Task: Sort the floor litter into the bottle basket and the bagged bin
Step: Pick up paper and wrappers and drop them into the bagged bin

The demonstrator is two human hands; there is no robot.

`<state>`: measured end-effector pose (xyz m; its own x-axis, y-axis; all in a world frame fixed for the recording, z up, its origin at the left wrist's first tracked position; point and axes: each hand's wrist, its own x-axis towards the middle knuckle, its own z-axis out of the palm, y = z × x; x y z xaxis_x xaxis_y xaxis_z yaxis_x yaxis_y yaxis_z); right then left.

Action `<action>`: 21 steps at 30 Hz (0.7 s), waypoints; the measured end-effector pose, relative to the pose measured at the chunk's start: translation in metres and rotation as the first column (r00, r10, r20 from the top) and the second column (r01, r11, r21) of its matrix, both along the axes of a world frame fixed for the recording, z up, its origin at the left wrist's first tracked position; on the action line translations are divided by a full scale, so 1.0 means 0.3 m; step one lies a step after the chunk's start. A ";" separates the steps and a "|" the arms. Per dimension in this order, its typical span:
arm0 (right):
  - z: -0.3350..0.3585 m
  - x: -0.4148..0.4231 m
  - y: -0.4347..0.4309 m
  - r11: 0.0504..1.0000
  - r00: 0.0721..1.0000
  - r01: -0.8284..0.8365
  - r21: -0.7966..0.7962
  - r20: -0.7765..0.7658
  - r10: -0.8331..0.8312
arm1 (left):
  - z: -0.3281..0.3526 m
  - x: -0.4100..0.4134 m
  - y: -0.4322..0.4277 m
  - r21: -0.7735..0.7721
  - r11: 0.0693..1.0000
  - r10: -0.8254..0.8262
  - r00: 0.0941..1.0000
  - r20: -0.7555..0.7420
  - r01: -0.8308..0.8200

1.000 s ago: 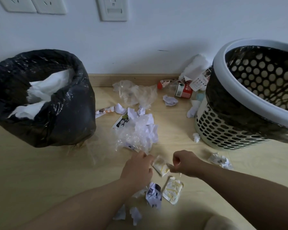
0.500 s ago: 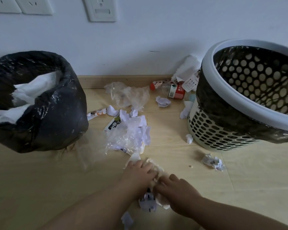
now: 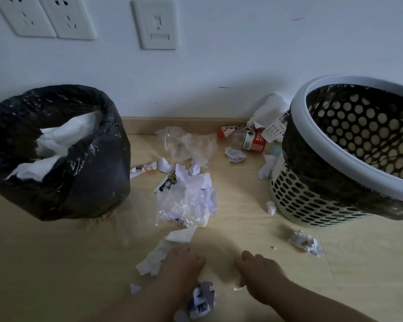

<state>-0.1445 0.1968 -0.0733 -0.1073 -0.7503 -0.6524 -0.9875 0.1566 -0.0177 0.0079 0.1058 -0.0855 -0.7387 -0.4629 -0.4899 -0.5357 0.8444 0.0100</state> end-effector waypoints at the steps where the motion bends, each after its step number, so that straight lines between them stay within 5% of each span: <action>1: 0.004 -0.009 -0.008 1.000 1.000 0.027 -0.011 -0.002 -0.027 | -0.009 0.007 0.005 0.013 0.999 0.031 0.999 0.008 -0.031; 6: 0.017 -0.048 -0.033 0.994 0.995 0.099 -0.035 0.012 -0.099 | 0.007 -0.008 -0.003 -0.028 0.997 0.077 0.997 -0.026 -0.078; 11: 0.020 -0.076 -0.035 0.992 0.992 0.125 -0.012 0.035 -0.125 | -0.024 -0.025 -0.029 -0.061 0.996 -0.065 0.998 -0.020 0.063; 16: 0.018 -0.091 -0.023 0.993 0.993 0.115 0.008 0.028 -0.116 | 0.004 -0.114 -0.086 -0.094 0.990 -0.129 0.916 -0.379 0.101; 21: 0.021 -0.081 -0.043 0.992 0.991 0.126 0.025 0.038 -0.127 | 0.062 -0.137 -0.211 -0.223 0.943 0.117 0.872 -0.476 -0.248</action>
<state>-0.1690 0.1840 -0.0672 -0.1749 -0.7172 -0.6745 -0.9582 0.2814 -0.0508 -0.0332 0.0426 -0.0669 -0.7359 -0.6760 0.0378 -0.6726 0.7363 0.0746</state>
